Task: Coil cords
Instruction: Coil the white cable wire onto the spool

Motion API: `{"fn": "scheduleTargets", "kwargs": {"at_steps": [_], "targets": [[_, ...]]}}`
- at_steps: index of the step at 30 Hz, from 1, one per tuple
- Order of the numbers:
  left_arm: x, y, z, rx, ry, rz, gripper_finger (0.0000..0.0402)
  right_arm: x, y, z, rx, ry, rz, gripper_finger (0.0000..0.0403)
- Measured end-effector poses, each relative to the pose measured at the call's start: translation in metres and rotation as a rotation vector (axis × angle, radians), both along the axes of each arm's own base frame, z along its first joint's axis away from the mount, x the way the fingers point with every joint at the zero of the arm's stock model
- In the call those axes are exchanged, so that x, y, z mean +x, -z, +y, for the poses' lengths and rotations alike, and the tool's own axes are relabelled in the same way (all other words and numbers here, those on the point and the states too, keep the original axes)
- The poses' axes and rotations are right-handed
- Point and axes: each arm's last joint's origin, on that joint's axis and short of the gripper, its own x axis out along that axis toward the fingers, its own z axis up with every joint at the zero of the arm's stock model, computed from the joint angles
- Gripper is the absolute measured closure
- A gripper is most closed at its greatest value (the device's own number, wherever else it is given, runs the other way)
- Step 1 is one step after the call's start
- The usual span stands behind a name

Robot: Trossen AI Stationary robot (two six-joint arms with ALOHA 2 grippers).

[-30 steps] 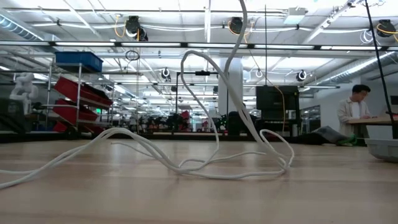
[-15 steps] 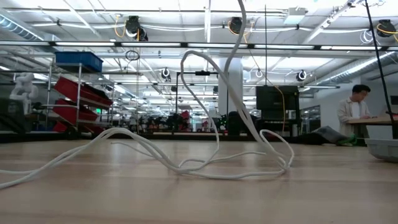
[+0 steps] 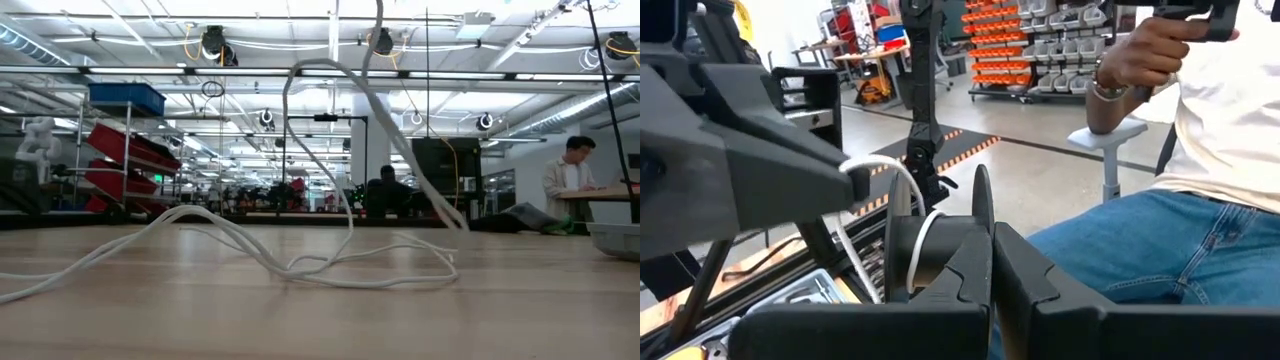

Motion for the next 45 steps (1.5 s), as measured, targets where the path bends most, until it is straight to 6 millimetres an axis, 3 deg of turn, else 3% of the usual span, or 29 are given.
{"fn": "scheduleTargets", "kwargs": {"at_steps": [10, 24, 34, 37, 41, 45], "targets": [[0.001, 0.0, 0.001, -0.017, -0.006, 0.016, 0.04, 0.025, 0.022, -0.01, 0.042, 0.035, 0.043, 0.04], [0.0, -0.001, 0.0, 0.04, 0.005, -0.045, 0.04, 0.026, 0.026, -0.012, 0.081, -0.004, 0.113, 0.0396], [-0.001, -0.004, -0.001, 0.022, 0.01, -0.079, 0.04, 0.025, 0.032, -0.013, 0.095, -0.024, 0.204, 0.0303], [-0.004, -0.008, -0.002, 0.015, 0.014, -0.087, 0.04, 0.018, 0.03, -0.016, 0.075, -0.014, 0.26, 0.0277], [-0.011, -0.018, -0.004, -0.016, -0.02, -0.125, 0.04, -0.005, 0.015, -0.02, 0.047, 0.124, 0.316, 0.026], [-0.016, -0.025, -0.001, -0.024, -0.158, -0.136, 0.04, -0.02, 0.011, -0.009, 0.012, 0.213, 0.287, 0.0257]]}}
